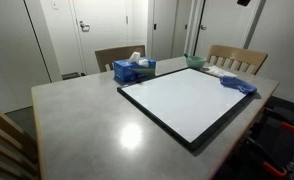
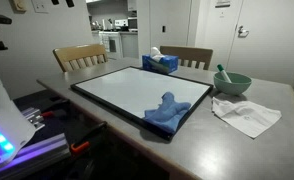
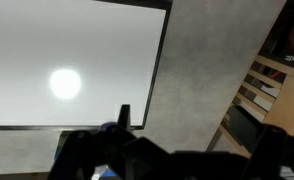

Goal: Use the blue towel to wipe the white board

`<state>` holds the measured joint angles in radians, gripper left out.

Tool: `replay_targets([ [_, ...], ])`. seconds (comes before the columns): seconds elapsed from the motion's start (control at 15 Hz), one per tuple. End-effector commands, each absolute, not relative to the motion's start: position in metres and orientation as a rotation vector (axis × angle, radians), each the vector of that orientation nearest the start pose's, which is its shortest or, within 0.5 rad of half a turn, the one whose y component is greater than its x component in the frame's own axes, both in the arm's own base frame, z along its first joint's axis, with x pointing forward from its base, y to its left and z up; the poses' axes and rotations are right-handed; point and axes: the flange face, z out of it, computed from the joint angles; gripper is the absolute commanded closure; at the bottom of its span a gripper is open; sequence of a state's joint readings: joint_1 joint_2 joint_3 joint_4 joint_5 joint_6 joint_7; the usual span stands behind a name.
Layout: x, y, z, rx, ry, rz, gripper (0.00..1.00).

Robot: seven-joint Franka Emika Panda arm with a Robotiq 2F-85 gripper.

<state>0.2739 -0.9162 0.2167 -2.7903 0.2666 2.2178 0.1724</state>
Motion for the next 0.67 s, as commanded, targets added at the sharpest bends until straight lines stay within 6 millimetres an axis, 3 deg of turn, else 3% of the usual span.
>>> replay_targets([
  [0.0, 0.2728, 0.1539, 0.4775, -2.941, -0.204, -0.449, 0.00],
  [0.6, 0.2798, 0.1523, 0.4745, -2.987, -0.280, -0.487, 0.00],
])
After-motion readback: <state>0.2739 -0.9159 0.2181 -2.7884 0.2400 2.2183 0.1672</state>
